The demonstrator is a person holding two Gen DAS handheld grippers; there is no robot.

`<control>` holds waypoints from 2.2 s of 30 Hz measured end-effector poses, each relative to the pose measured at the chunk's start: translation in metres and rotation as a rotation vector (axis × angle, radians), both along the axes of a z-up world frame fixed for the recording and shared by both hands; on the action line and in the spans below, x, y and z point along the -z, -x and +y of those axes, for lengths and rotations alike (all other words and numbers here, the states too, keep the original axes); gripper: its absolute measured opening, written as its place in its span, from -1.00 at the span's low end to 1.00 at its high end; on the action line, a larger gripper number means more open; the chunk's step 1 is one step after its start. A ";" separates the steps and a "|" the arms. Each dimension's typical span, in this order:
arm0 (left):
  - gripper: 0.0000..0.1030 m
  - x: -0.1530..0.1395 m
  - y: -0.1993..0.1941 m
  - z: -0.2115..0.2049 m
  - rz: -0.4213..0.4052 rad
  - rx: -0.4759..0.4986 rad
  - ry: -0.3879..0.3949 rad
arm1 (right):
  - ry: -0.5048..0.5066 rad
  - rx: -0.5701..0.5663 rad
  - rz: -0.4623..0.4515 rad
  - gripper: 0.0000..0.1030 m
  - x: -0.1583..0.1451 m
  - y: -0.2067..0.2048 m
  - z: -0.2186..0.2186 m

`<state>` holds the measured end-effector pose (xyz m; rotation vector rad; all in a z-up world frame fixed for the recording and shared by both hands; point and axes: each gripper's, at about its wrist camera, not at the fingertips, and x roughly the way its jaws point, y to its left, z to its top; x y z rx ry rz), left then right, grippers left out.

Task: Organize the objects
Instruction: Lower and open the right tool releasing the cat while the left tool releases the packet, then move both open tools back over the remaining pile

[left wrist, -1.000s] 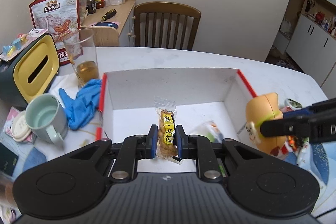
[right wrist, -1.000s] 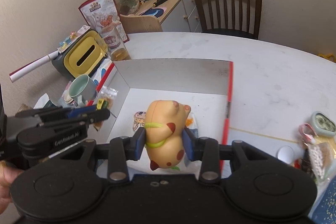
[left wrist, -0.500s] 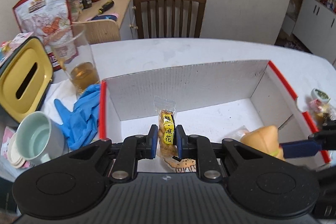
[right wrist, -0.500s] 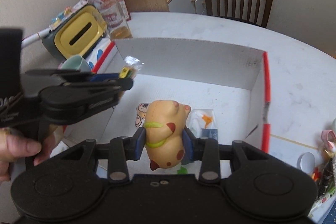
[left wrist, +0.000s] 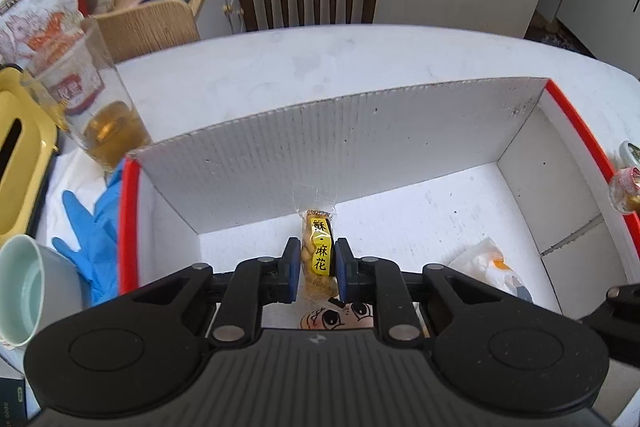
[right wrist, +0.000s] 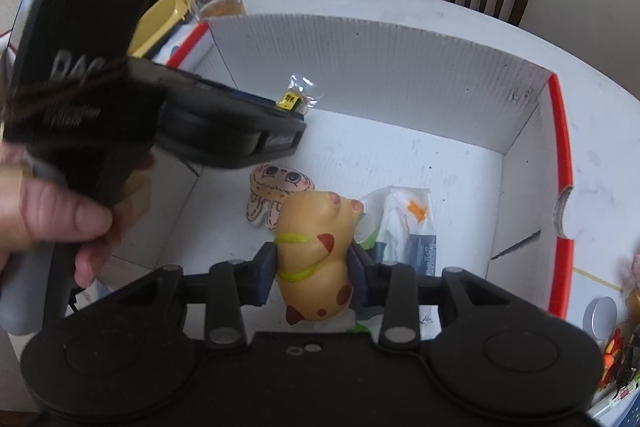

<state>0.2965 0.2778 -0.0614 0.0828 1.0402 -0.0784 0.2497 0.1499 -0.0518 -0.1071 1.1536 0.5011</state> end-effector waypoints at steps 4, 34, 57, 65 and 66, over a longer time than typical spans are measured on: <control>-0.67 0.010 -0.007 -0.005 0.040 0.025 -0.016 | 0.023 -0.014 0.008 -0.26 0.006 -0.001 0.004; -0.65 0.019 -0.011 0.002 0.099 0.007 0.023 | 0.014 0.010 0.043 -0.07 0.017 0.012 -0.006; -0.64 -0.045 0.050 -0.013 -0.033 -0.022 0.099 | -0.122 0.015 -0.078 0.16 -0.048 0.041 -0.064; -0.64 -0.077 0.087 -0.052 -0.114 -0.044 0.081 | -0.174 0.015 -0.123 0.20 -0.075 0.066 -0.116; -0.64 -0.081 0.091 -0.058 -0.126 -0.043 0.076 | -0.178 0.016 -0.129 0.20 -0.077 0.068 -0.123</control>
